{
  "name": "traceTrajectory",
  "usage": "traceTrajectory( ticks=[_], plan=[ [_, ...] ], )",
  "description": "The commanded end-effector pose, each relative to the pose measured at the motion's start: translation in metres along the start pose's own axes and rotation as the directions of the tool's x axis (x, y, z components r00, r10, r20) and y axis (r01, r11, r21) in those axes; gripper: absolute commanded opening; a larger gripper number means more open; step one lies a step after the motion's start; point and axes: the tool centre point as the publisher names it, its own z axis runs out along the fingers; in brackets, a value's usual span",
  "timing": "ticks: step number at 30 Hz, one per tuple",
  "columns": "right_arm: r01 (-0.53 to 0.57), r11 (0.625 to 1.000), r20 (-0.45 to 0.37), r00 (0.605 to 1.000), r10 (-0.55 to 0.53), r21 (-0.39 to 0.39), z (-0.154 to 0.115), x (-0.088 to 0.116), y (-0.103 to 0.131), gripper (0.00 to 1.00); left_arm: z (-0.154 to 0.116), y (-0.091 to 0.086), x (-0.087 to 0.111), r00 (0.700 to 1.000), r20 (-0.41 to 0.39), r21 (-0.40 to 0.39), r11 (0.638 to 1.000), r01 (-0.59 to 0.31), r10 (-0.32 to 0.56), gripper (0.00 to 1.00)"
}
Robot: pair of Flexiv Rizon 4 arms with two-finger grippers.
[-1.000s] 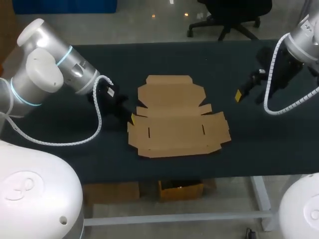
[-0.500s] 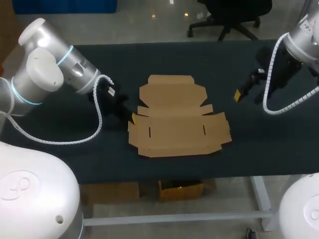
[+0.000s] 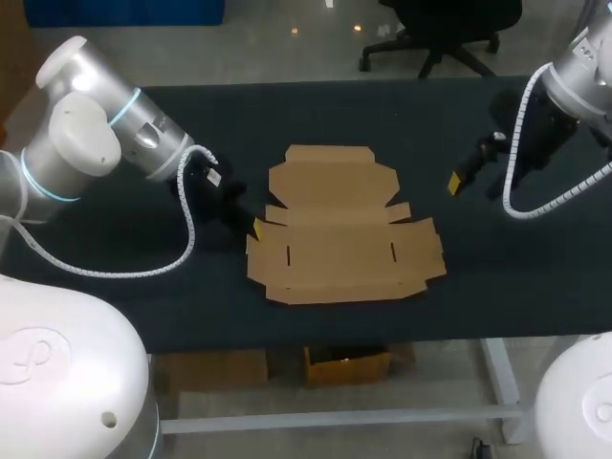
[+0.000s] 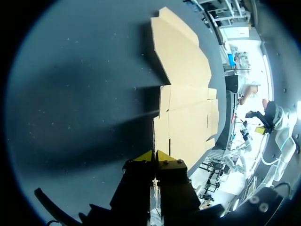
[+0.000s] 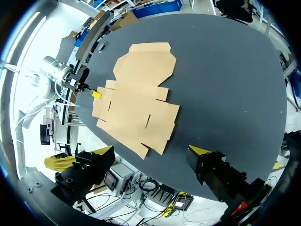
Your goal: Assemble the packaging by folding the flat box into shape, placing the metal phone stand inside, and closing the box properly
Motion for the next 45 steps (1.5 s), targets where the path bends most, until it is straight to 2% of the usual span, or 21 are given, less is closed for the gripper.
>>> traceTrajectory(
  ticks=[1,22,23,24,26,27,28,39,41,45],
  plan=[
    [0.0,1.0,-0.001,1.0,0.0,0.003,-0.002,0.0,0.0,1.0,0.001,-0.003,0.002,1.0,0.002,-0.012,1.0,-0.009,0.009,0.0],
    [-0.003,1.0,-0.002,1.0,0.003,0.002,-0.001,0.002,-0.001,1.0,-0.001,-0.001,-0.003,1.0,0.002,0.0,1.0,0.008,-0.008,0.0],
    [-0.003,1.0,-0.002,1.0,0.003,0.003,-0.001,0.002,-0.001,1.0,-0.001,-0.001,-0.003,1.0,0.001,0.001,1.0,0.01,-0.01,0.11],
    [-0.003,1.0,-0.003,1.0,0.003,0.002,-0.001,0.002,-0.001,1.0,-0.001,-0.001,-0.003,1.0,0.002,0.002,1.0,0.011,-0.011,0.29],
    [-0.003,1.0,-0.003,1.0,0.003,0.002,-0.001,0.002,-0.001,1.0,-0.003,-0.002,-0.004,1.0,0.002,0.006,1.0,0.015,-0.015,0.5],
    [-0.003,1.0,-0.003,1.0,0.003,0.002,-0.001,0.002,-0.001,1.0,-0.004,-0.002,-0.004,1.0,0.004,0.011,1.0,0.016,-0.016,0.72],
    [-0.003,1.0,-0.003,1.0,0.003,0.001,-0.001,0.002,-0.001,1.0,-0.005,-0.002,-0.004,1.0,0.01,0.019,1.0,0.018,-0.018,1.0],
    [-0.002,1.0,-0.004,1.0,0.002,0.001,-0.001,0.002,0.0,1.0,-0.019,0.002,-0.009,0.998,0.036,0.102,0.994,0.041,-0.045,1.0],
    [0.0,1.0,-0.005,1.0,0.0,0.002,0.0,0.003,0.0,1.0,-0.021,0.003,-0.01,0.998,0.031,0.109,0.993,0.046,-0.05,0.86],
    [0.001,1.0,-0.005,1.0,-0.001,0.003,0.0,0.003,0.0,1.0,-0.022,0.011,-0.01,0.999,0.025,0.128,0.991,0.042,-0.046,0.66]
  ],
)
